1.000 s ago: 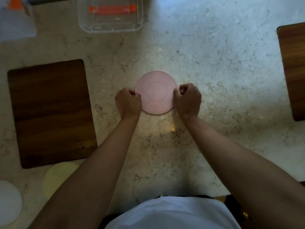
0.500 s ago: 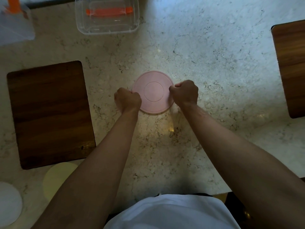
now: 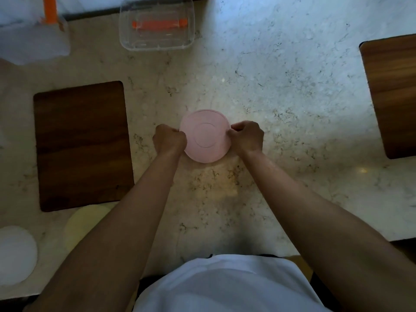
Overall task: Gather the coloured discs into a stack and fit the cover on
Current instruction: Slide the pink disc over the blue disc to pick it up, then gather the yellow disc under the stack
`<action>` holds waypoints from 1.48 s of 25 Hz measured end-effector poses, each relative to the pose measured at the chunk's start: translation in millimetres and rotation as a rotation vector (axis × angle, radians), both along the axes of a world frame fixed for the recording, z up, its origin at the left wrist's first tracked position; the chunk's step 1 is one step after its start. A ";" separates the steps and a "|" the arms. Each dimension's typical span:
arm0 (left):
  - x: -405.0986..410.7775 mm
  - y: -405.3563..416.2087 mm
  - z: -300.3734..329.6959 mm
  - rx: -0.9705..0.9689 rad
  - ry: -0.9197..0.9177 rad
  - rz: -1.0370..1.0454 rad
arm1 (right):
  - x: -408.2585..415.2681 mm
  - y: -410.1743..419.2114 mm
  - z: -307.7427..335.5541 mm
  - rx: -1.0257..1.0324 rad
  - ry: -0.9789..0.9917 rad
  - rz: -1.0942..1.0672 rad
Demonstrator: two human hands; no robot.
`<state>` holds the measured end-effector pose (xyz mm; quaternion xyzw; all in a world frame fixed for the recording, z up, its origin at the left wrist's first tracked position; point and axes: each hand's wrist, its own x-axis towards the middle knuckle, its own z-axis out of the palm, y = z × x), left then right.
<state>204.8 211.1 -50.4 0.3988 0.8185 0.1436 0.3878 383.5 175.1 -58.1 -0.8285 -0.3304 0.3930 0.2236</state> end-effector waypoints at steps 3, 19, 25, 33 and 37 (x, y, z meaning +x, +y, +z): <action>-17.7 -20.2 4.6 0.008 0.005 0.029 | -14.0 -17.5 6.4 0.039 0.072 0.043; -224.2 -121.1 8.4 0.078 -0.082 -0.015 | -194.0 -115.2 13.1 0.096 -0.056 0.121; -366.9 -163.2 11.6 0.032 -0.212 0.000 | -321.6 -149.4 -1.1 0.089 -0.093 0.200; -405.8 -191.4 1.1 -0.052 -0.228 -0.008 | -360.9 -172.2 -11.6 -0.013 -0.105 0.193; -403.1 -202.3 -8.1 -0.089 -0.223 0.035 | -360.8 -174.1 -16.8 -0.045 -0.116 0.226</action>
